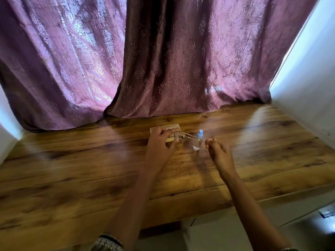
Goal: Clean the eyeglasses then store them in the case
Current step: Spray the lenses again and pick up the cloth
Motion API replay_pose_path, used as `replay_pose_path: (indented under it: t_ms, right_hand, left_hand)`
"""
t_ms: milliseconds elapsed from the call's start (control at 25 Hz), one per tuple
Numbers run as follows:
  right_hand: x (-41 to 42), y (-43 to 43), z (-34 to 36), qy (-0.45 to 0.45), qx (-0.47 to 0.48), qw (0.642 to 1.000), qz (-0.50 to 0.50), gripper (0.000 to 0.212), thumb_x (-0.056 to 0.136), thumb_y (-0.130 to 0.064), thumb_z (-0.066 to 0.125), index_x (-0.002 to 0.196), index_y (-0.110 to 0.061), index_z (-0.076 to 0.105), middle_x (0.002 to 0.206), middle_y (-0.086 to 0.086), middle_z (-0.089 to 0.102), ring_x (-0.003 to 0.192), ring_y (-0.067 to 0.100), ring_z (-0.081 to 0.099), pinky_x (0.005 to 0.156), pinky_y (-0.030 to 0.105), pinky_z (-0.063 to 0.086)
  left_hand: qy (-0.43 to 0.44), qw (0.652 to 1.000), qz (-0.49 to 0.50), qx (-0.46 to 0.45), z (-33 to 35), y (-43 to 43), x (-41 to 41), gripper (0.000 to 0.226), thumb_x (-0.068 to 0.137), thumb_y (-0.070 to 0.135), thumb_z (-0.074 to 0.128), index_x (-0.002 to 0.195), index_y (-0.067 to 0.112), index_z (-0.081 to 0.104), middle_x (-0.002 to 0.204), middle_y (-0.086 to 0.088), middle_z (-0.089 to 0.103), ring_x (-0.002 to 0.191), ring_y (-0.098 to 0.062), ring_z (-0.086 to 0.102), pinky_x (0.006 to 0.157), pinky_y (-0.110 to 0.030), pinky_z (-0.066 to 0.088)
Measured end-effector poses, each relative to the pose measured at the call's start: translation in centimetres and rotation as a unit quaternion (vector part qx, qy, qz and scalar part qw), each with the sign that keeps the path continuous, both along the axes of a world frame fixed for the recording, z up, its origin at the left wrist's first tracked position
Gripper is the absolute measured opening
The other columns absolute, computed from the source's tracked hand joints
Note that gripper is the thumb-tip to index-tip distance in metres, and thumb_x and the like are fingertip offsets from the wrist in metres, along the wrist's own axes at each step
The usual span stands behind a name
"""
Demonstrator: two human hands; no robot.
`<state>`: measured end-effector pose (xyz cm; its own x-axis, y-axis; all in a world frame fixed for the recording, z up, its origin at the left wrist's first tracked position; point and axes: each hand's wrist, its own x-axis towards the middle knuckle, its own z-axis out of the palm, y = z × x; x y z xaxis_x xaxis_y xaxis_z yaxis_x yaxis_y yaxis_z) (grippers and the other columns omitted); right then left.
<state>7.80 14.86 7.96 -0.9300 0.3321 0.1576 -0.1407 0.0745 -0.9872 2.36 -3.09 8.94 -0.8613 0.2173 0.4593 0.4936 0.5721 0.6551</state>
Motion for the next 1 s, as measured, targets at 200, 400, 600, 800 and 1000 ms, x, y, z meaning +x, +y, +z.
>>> replay_pose_path:
  t_ms: [200,400,600,800,1000]
  right_hand:
    - [0.4,-0.4,0.6,0.003,0.019,0.999,0.033,0.035,0.094,-0.007,0.041,0.060,-0.013,0.051,0.036,-0.013,0.034,0.036,0.000,0.026,0.039,0.011,0.022]
    - [0.6,-0.3,0.5,0.006,0.057,0.997,0.042,0.031,0.095,-0.005,0.040,0.067,-0.003,0.054,0.036,-0.013,0.040,0.036,0.000,0.032,0.041,0.008,0.025]
    - [0.5,0.1,0.4,0.014,0.091,0.995,0.040,0.028,0.095,-0.008,0.044,0.071,-0.001,0.058,0.040,-0.013,0.044,0.039,-0.001,0.034,0.043,0.009,0.026]
    - [-0.3,2.0,0.7,0.041,0.067,0.990,-0.117,0.030,0.095,-0.016,0.047,0.079,0.003,0.062,0.060,0.009,0.054,0.054,0.014,0.050,0.053,0.025,0.041]
    - [-3.0,4.6,-1.9,-0.041,0.031,0.975,-0.215,0.022,0.092,-0.014,0.051,0.081,0.003,0.061,0.065,0.008,0.058,0.055,0.007,0.053,0.056,0.017,0.044]
  left_hand:
    - [0.002,0.999,0.048,0.022,-0.5,0.5,-0.2,0.022,0.082,0.019,0.066,0.104,0.017,0.069,0.095,0.009,0.047,0.093,-0.008,0.049,0.076,-0.003,0.033]
    - [0.014,0.996,0.074,0.038,-0.8,0.5,-0.1,0.017,0.081,0.011,0.066,0.097,0.009,0.072,0.098,-0.001,0.062,0.086,-0.007,0.056,0.080,-0.014,0.043]
    - [0.026,0.993,0.091,0.065,-1.0,0.9,-0.5,0.016,0.078,0.007,0.068,0.093,0.007,0.072,0.096,-0.005,0.066,0.082,-0.007,0.057,0.078,-0.010,0.041]
    - [0.009,0.985,0.141,0.104,-0.8,0.7,-1.6,0.015,0.076,0.002,0.068,0.089,0.008,0.072,0.094,-0.008,0.063,0.080,-0.007,0.054,0.077,-0.009,0.038]
    - [0.018,0.981,0.173,0.091,-1.0,0.2,-2.6,0.016,0.073,-0.005,0.064,0.080,0.009,0.064,0.085,0.000,0.057,0.076,-0.010,0.052,0.071,-0.020,0.040]
